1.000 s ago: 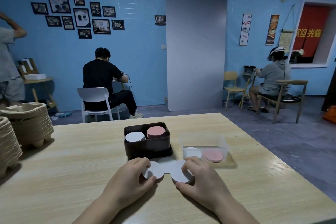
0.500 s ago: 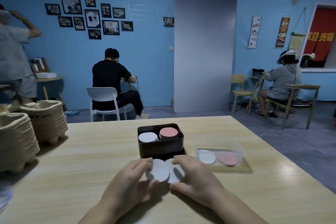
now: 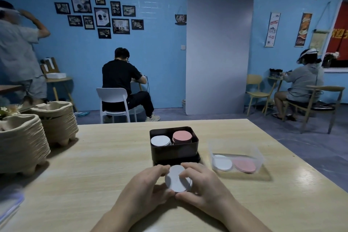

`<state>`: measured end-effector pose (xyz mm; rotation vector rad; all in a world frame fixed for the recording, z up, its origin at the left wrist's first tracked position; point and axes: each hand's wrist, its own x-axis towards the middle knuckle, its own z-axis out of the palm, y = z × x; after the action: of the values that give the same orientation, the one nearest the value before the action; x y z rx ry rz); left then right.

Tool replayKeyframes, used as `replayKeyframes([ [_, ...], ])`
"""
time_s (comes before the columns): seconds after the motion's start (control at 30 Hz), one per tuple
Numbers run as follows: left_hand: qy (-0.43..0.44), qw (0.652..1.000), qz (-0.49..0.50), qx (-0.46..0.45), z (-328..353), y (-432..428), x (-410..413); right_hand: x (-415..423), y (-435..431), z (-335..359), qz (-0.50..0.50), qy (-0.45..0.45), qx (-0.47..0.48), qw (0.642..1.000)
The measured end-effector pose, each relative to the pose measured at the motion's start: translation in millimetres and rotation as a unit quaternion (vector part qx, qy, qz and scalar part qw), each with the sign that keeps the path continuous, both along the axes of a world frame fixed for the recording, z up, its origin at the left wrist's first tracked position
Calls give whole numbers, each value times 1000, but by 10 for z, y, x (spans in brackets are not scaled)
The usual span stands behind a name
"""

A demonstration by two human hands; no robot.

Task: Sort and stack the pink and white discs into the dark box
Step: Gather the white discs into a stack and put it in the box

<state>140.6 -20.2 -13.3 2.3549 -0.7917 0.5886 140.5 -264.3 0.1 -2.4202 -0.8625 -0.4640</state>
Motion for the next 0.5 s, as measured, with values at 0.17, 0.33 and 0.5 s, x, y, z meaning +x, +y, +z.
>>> replayKeyframes([
  [0.17,-3,1000,0,3,-17,-18,-15,-12,-1,-9,-3,4,5,1000],
  [0.33,4,1000,2,8,-26,-15,-42,-27,2,-9,8,1,14,1000],
  [0.5,36,999,2,-1,-7,-12,-57,-45,-7,1,7,8,46,999],
])
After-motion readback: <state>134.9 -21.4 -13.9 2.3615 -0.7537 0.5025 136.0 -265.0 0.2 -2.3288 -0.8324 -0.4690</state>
